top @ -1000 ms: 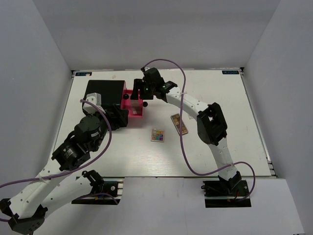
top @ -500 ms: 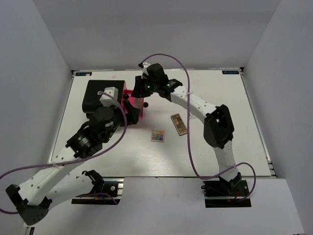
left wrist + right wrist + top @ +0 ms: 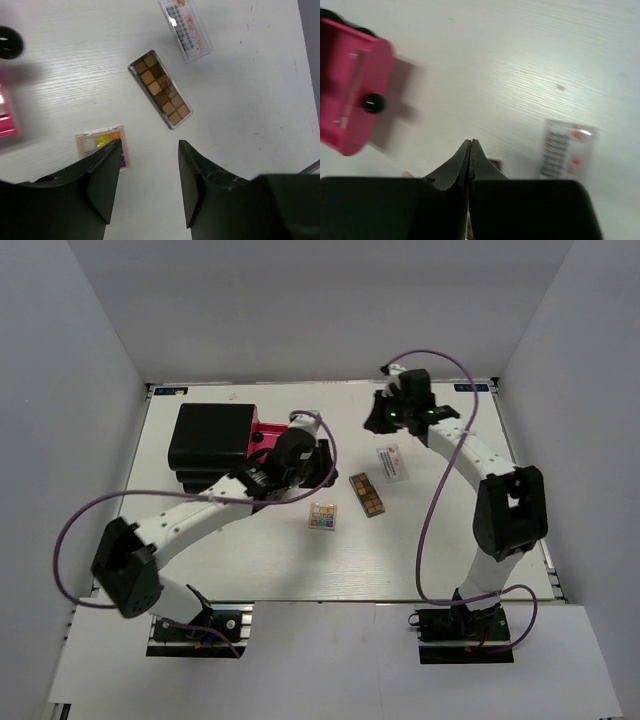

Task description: Organize the makeup

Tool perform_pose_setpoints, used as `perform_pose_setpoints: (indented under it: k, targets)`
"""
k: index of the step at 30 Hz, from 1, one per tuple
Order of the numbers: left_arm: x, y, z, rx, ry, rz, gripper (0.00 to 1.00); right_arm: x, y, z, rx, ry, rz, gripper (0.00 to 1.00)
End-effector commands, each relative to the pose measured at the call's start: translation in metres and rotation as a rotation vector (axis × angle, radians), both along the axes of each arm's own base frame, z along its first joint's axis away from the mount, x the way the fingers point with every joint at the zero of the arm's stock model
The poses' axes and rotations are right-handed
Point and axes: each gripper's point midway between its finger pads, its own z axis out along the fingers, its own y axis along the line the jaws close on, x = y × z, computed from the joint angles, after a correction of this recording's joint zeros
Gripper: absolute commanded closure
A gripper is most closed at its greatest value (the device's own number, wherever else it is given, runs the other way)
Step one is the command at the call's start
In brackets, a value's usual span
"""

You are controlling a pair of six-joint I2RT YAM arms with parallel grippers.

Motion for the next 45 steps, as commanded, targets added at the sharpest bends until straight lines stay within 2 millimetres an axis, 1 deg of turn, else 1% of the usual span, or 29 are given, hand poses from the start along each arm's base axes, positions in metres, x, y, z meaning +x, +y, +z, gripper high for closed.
perform_pose_setpoints:
  k: [1,2,3,4,5,6,7,8,9,10,11,12,13,15,16,17,18,19,20,21,22,23,24,26,27,32,36,38,45]
  targets:
    - [0.004,-0.027,-0.009,-0.021,0.075,-0.004,0.40,-0.002,-0.054,0.027,-0.048,-0.097,-0.038,1.00]
    - [0.009,-0.036,-0.006,-0.023,0.068,0.002,0.37,-0.007,-0.064,0.017,-0.074,-0.083,-0.044,0.95]
    - [0.007,-0.043,-0.014,-0.003,0.090,-0.001,0.34,-0.010,-0.071,0.015,-0.089,-0.078,-0.054,0.76]
    - [0.013,-0.048,-0.035,0.029,0.131,0.020,0.31,-0.009,-0.091,0.019,-0.102,-0.088,-0.084,0.72]
    - [0.015,-0.060,-0.032,0.026,0.128,0.018,0.27,-0.012,-0.099,0.014,-0.108,-0.073,-0.094,0.66]
    - [0.013,-0.067,-0.040,0.040,0.150,0.021,0.21,-0.016,-0.104,0.014,-0.104,-0.066,-0.097,0.58]
    - [0.018,-0.070,-0.060,0.072,0.175,0.038,0.18,-0.015,-0.119,0.021,-0.092,-0.077,-0.125,0.56]
    - [0.019,-0.078,-0.061,0.079,0.173,0.042,0.15,-0.018,-0.124,0.019,-0.087,-0.070,-0.131,0.44]
    - [0.020,-0.083,-0.067,0.086,0.181,0.054,0.12,-0.019,-0.133,0.026,-0.075,-0.086,-0.149,0.42]
    - [0.024,-0.084,-0.084,0.122,0.198,0.073,0.11,-0.019,-0.137,0.030,-0.057,-0.096,-0.152,0.40]
    - [0.027,-0.090,-0.081,0.131,0.190,0.086,0.11,-0.019,-0.141,0.032,-0.051,-0.100,-0.161,0.39]
    - [0.026,-0.093,-0.086,0.136,0.201,0.105,0.10,-0.018,-0.146,0.035,-0.042,-0.106,-0.171,0.39]
    - [0.029,-0.095,-0.099,0.157,0.218,0.118,0.09,-0.019,-0.150,0.036,-0.028,-0.099,-0.178,0.39]
    - [0.033,-0.101,-0.100,0.153,0.231,0.164,0.08,-0.019,-0.157,0.038,-0.012,-0.099,-0.187,0.37]
    - [0.032,-0.099,-0.118,0.193,0.258,0.177,0.07,-0.020,-0.157,0.039,0.005,-0.094,-0.182,0.37]
    - [0.030,-0.103,-0.121,0.194,0.268,0.189,0.07,-0.019,-0.163,0.040,0.011,-0.095,-0.194,0.37]
    - [0.033,-0.105,-0.129,0.209,0.279,0.202,0.07,-0.021,-0.161,0.042,0.027,-0.098,-0.184,0.36]
    - [0.037,-0.110,-0.121,0.184,0.269,0.215,0.07,-0.022,-0.160,0.042,0.032,-0.097,-0.177,0.36]
    - [0.036,-0.107,-0.135,0.214,0.293,0.239,0.07,-0.020,-0.172,0.042,0.037,-0.099,-0.204,0.36]
    - [0.043,-0.111,-0.130,0.208,0.282,0.254,0.06,-0.022,-0.173,0.043,0.042,-0.100,-0.204,0.35]
    - [0.042,-0.108,-0.132,0.226,0.296,0.273,0.06,-0.022,-0.175,0.044,0.047,-0.103,-0.207,0.36]
    - [0.043,-0.109,-0.145,0.249,0.309,0.281,0.06,-0.022,-0.178,0.047,0.053,-0.110,-0.213,0.35]
    - [0.047,-0.112,-0.140,0.242,0.304,0.293,0.06,-0.023,-0.180,0.047,0.063,-0.108,-0.216,0.35]
    - [0.047,-0.111,-0.152,0.268,0.320,0.304,0.06,-0.023,-0.180,0.048,0.074,-0.110,-0.215,0.35]
    - [0.049,-0.112,-0.151,0.266,0.315,0.314,0.06,-0.024,-0.181,0.048,0.082,-0.110,-0.215,0.35]
    - [0.049,-0.105,-0.164,0.304,0.331,0.357,0.05,-0.025,-0.187,0.051,0.102,-0.108,-0.228,0.34]
    - [0.043,-0.099,-0.186,0.360,0.367,0.357,0.05,-0.026,-0.189,0.053,0.123,-0.109,-0.230,0.34]
    - [0.041,-0.099,-0.191,0.373,0.378,0.350,0.05,-0.027,-0.192,0.053,0.130,-0.108,-0.233,0.34]
    - [0.034,-0.087,-0.205,0.455,0.398,0.331,0.12,-0.030,-0.196,0.055,0.161,-0.106,-0.236,0.34]
